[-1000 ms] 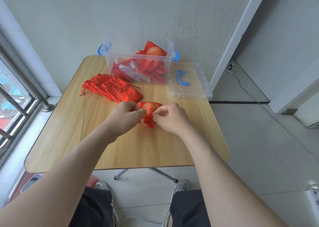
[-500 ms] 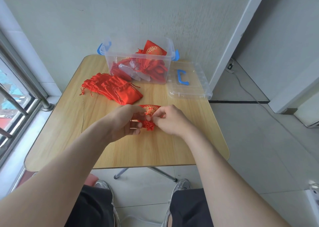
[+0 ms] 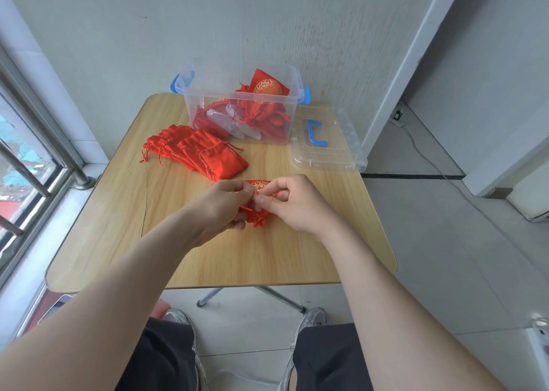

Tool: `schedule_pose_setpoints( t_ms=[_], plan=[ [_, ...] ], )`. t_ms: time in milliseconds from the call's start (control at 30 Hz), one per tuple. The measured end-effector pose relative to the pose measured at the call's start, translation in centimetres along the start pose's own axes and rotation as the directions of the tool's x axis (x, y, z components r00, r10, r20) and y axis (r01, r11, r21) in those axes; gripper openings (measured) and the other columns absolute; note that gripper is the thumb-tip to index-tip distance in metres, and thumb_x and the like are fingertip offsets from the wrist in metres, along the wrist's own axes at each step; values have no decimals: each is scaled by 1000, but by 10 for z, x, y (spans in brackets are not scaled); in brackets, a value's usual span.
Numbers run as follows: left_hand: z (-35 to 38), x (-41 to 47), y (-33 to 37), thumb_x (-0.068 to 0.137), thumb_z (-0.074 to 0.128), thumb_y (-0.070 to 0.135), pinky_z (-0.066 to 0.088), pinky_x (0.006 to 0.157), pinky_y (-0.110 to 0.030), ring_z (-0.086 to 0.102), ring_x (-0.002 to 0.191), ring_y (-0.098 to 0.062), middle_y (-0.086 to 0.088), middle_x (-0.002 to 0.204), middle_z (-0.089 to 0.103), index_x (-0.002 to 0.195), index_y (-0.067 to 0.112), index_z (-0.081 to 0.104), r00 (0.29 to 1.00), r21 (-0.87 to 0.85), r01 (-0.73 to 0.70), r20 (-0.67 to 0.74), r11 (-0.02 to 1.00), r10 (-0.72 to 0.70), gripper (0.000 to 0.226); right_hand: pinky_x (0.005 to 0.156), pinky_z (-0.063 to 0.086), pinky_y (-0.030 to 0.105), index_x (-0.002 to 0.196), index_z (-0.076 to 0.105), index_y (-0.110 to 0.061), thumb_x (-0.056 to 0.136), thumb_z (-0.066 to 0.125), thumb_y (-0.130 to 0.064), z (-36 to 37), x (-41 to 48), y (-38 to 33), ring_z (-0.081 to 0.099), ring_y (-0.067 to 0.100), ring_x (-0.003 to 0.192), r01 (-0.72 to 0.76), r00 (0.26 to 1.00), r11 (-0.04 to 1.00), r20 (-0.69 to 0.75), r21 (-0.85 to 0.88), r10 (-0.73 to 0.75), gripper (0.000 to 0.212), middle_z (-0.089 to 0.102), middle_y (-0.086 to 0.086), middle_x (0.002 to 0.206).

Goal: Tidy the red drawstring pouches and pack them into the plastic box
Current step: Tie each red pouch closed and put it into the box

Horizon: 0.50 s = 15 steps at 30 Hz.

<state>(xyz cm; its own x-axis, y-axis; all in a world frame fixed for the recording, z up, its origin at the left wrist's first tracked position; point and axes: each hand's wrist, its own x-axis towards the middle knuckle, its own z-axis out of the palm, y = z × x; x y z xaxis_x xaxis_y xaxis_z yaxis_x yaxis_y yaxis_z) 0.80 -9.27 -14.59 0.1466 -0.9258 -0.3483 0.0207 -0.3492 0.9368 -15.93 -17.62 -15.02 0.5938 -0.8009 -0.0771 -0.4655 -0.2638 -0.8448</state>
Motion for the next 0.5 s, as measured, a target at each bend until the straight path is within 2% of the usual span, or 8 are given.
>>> schedule_pose_setpoints(
  t_ms=[67, 133, 200, 267, 367, 500],
  plan=[
    [-1, 0, -1, 114, 47, 24, 46, 65, -34, 48, 61, -14, -4, 83, 68, 96, 8, 65, 999, 91, -45, -21, 995, 47, 30, 79, 61, 38, 91, 77, -29, 91, 79, -44, 1, -1, -1, 74, 16, 84, 1, 1000, 999, -15, -44, -1, 15, 79, -5, 83],
    [-2, -2, 0, 112, 49, 22, 48, 66, -35, 49, 62, -16, -1, 79, 69, 93, 8, 63, 994, 225, -95, -24, 970, 103, 28, 62, 48, 17, 97, 75, -29, 93, 80, -38, 1, -3, -4, 64, -1, 64, 6, 1000, 996, -22, -87, -8, 11, 71, -9, 74],
    [-2, -5, 0, 111, 51, 19, 52, 66, -37, 54, 64, -16, -3, 84, 72, 94, 7, 61, 986, 382, -149, -18, 912, 169, 23, 50, 35, 9, 96, 72, -27, 94, 78, -30, 0, -5, -6, 54, -4, 51, 18, 1000, 991, -12, -129, -20, 7, 61, -12, 67],
    [1, -7, 0, 110, 51, 21, 56, 69, -42, 59, 67, -18, -6, 88, 72, 98, 6, 59, 980, 475, -170, -14, 864, 200, 21, 49, 36, 13, 91, 67, -28, 95, 75, -28, 1, -6, -7, 53, 0, 52, 31, 999, 985, 12, -172, -29, 9, 63, -9, 70],
    [3, -8, -1, 110, 52, 27, 59, 73, -44, 63, 69, -20, -5, 87, 72, 101, 5, 56, 980, 507, -155, -26, 848, 195, 24, 57, 43, 25, 86, 62, -28, 93, 71, -28, 1, -4, -10, 59, 11, 63, 24, 999, 981, 37, -192, -17, 12, 69, -3, 78],
    [2, -7, 0, 112, 50, 19, 54, 65, -39, 57, 64, -19, -10, 87, 71, 100, 7, 54, 986, 337, -145, -27, 930, 164, 17, 74, 52, 34, 81, 67, -24, 87, 67, -33, 4, -1, -14, 69, 19, 87, -55, 998, 993, 32, -106, 58, 10, 78, -5, 89]
  ],
)
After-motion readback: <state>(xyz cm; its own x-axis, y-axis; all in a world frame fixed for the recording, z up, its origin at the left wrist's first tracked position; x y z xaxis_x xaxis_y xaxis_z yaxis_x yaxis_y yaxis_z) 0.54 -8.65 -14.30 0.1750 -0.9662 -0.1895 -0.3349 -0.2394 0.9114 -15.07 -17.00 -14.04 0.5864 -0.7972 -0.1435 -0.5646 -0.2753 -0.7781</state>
